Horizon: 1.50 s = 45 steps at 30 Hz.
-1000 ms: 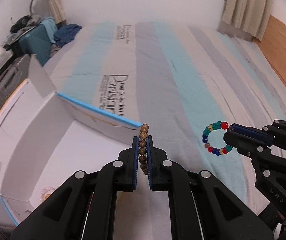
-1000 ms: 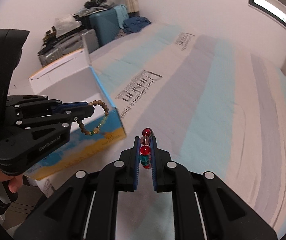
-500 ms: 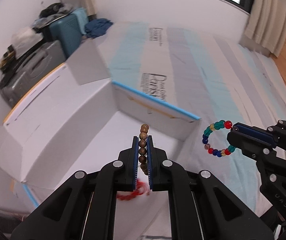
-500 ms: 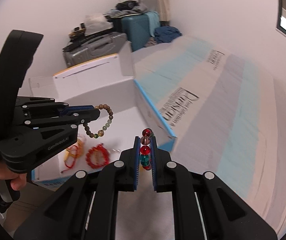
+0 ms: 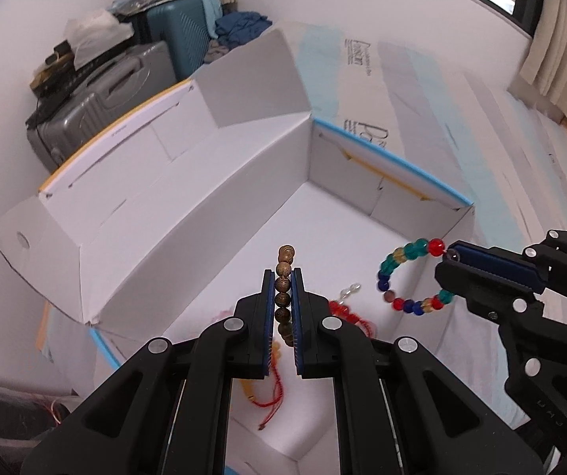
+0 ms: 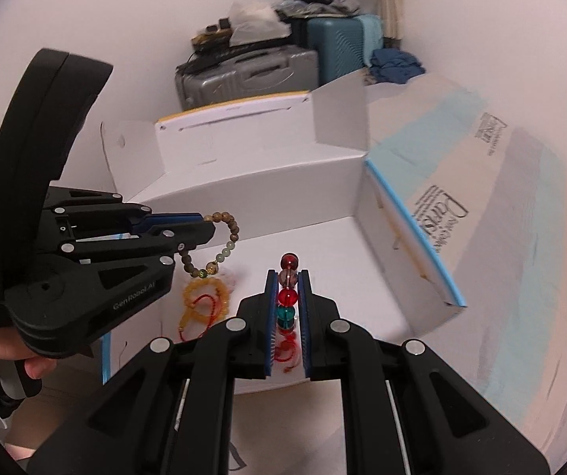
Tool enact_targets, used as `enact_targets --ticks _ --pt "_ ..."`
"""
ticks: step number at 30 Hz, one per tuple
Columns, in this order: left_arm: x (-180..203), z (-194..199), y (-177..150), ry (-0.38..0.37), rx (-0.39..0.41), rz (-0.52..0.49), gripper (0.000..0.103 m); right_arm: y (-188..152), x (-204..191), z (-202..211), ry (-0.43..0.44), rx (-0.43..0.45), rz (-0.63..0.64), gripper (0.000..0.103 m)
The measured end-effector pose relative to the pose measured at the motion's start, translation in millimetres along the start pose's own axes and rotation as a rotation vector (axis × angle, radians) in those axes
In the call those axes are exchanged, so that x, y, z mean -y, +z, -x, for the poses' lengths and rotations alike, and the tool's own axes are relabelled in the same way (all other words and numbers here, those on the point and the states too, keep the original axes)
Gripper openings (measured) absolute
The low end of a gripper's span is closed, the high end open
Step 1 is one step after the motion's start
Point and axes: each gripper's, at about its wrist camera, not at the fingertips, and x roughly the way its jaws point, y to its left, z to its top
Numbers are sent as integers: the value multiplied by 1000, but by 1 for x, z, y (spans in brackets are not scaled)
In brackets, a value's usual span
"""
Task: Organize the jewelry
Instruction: 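Lift both bracelets and carry them with both tools over the box, then open both tools to drop the wooden and multicolour bracelets into the box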
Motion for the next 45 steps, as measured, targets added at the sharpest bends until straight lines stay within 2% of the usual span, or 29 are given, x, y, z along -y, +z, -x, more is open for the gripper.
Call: enact_targets --ticks 8,15,30,35,36,37,38,39,42,43,45 --pt "-23 -39 -20 -19 -156 1 7 -6 -21 -45 43 -136 46 9" --pt "-29 -61 -33 -39 -226 0 7 -13 -25 -74 60 -228 41 9" --pt "-31 -82 -42 -15 -301 -27 7 -18 -29 -109 45 -325 38 9" --pt "-30 -78 -42 15 -283 -20 11 -16 -28 -108 41 -315 35 12" --pt "-30 -77 -42 23 -279 -20 11 -16 -27 -107 41 -313 36 15" --pt "-30 -76 -41 28 -271 -16 11 -16 -26 -107 38 -308 35 22" --pt "-31 -74 -41 31 -265 -10 18 -17 -26 -105 37 -302 35 25" --pt "-32 -72 -40 35 -256 -4 31 -19 -25 -104 37 -298 36 29" --pt "-34 -63 -38 50 -210 21 54 -21 -24 -100 30 -277 32 41" --pt "-34 -59 -37 55 -196 28 58 -21 -23 -97 24 -268 31 46" --pt "-34 -52 -36 65 -164 39 76 -22 -22 -92 19 -249 30 52"
